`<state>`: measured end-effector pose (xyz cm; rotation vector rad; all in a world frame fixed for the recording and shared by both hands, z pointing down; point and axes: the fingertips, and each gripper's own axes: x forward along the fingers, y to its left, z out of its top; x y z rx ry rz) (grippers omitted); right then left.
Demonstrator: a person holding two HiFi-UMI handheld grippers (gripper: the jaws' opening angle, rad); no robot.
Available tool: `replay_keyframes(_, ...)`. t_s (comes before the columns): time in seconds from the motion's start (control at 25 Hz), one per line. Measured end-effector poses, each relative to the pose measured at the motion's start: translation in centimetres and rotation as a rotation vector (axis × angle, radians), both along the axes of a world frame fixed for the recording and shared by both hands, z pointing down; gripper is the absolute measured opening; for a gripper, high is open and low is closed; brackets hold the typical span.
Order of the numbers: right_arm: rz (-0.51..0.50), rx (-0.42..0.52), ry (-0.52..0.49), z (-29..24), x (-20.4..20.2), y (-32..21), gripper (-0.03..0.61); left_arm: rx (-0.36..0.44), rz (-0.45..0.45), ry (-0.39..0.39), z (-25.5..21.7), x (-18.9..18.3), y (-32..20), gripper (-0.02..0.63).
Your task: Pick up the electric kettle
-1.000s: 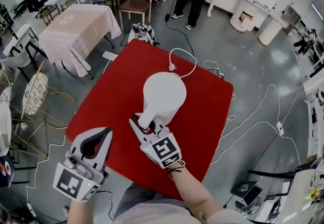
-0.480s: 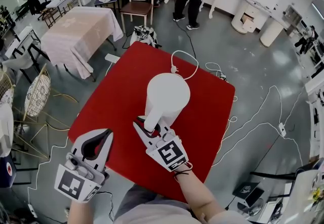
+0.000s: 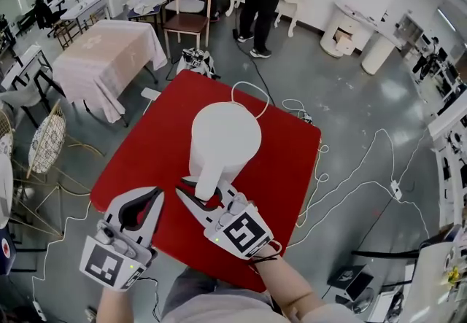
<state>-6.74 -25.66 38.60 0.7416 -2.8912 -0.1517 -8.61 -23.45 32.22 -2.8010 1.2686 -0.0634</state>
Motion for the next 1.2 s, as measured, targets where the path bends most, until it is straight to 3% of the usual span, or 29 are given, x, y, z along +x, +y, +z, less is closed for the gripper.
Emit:
replay_keyframes(0.44, -0.053, 0.033, -0.027, -6.4, 4.2, 9.2, 0.052, 0.082, 0.001, 0.031, -2.6, 4.0, 7.5, 0.009)
replay_keyframes(0.72, -0.072, 0.065, -0.016, -8.0, 6.1, 15.5, 0.052, 0.077, -0.022, 0.03, -2.6, 5.5, 13.4, 0.009)
replay_keyframes(1.2, -0.046, 0.085, -0.06, -9.9, 3.7, 22.7, 0.057, 0.096, 0.019, 0.007, -3.4, 3.4, 20.6, 0.009)
